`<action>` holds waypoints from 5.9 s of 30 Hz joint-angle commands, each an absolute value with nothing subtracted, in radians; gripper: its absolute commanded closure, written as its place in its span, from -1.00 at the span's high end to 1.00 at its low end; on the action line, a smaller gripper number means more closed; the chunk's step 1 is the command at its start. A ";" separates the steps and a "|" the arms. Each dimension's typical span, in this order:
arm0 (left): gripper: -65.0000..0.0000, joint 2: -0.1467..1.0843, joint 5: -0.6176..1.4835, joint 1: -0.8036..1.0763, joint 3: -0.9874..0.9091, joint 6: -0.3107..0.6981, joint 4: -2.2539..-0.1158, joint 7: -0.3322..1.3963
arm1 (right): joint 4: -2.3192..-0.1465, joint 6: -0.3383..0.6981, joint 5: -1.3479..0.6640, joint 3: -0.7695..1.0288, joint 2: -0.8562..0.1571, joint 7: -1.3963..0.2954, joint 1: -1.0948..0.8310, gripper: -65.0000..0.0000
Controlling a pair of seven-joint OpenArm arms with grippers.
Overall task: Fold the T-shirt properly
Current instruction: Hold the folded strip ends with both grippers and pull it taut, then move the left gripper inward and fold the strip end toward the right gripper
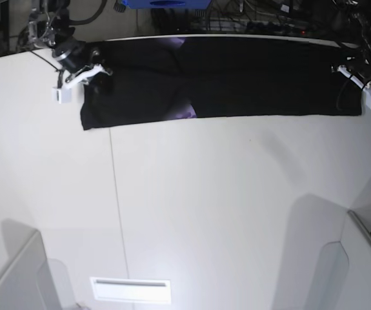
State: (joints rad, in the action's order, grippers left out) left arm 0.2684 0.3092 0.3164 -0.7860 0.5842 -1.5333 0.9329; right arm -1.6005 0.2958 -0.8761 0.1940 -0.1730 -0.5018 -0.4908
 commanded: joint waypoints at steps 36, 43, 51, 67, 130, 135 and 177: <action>-1.00 0.312 0.489 0.157 -1.017 0.685 -1.667 1.133 | -1.899 0.291 -0.762 0.401 -0.137 -0.728 -0.289 -1.00; 0.57 0.308 0.625 0.245 -1.012 0.687 -1.652 1.007 | -1.897 0.294 -0.759 0.398 -0.130 -0.728 -0.312 -1.00; 0.83 0.314 0.631 0.205 -0.978 0.687 -1.455 0.958 | -1.897 0.295 -0.757 0.397 -0.124 -0.728 -0.328 -1.00; 0.78 0.314 0.628 0.119 -0.880 0.679 -1.254 0.955 | -1.897 0.295 -0.759 0.397 -0.124 -0.728 -0.346 -1.00; -1.00 0.093 0.510 0.346 -0.246 0.400 -1.888 0.823 | -1.896 0.295 -0.754 0.398 -0.105 -0.728 -0.329 -1.00; -1.00 0.088 0.512 0.344 -0.193 0.383 -1.900 0.823 | -1.894 0.295 -0.754 0.398 -0.105 -0.728 -0.328 -1.00; -1.00 0.044 0.513 0.335 -0.081 0.335 -1.933 0.825 | -1.894 0.294 -0.753 0.398 -0.104 -0.728 -0.331 -1.00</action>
State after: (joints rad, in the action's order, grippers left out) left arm 0.0444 0.4976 0.3370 -0.0822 0.3355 -1.9133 0.8455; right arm -1.8782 0.2852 -0.7387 0.3946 -0.0956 -0.7494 -0.3332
